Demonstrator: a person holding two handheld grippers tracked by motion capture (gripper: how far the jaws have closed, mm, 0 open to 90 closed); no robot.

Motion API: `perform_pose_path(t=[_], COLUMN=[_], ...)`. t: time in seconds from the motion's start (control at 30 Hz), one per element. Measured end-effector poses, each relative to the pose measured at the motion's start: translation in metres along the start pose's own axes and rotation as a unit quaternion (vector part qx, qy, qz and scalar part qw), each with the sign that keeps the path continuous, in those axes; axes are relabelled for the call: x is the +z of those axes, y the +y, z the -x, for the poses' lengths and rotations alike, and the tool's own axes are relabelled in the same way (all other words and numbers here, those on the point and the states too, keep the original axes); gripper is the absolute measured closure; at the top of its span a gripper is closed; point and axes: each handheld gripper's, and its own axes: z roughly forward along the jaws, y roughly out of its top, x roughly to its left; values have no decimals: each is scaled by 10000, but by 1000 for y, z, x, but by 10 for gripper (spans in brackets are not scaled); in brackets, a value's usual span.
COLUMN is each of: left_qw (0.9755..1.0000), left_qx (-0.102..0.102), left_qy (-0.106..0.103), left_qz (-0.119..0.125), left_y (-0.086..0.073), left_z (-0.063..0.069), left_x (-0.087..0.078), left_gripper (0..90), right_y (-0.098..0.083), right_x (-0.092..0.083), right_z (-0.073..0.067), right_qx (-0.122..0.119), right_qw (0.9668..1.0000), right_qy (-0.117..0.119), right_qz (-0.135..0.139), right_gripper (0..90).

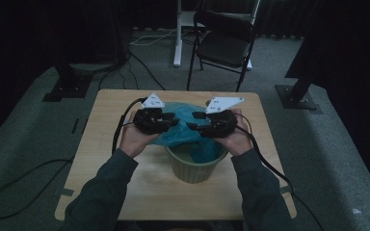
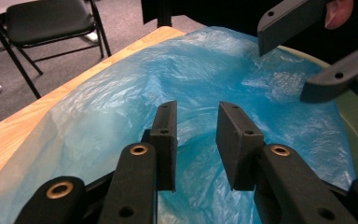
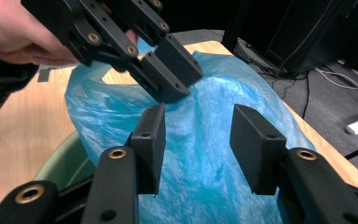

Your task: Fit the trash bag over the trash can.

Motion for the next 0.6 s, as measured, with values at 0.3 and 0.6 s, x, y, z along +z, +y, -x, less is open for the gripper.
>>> perform_pose_path(t=[0.3,0.6], left_qw=[9996,9990], left_qx=[-152,-304], left_qy=[194,326], left_qz=[135,90], left_y=[-1,-13], left_z=[-8,-19], left_x=[-10,-23], left_gripper=[690,679], right_y=[5,11], right_x=[6,14], right_z=[-4,-5], right_qx=[55,154], right_qw=[10000,9999], right_qy=[34,-27], right_qz=[-10,-26], right_gripper=[474,473])
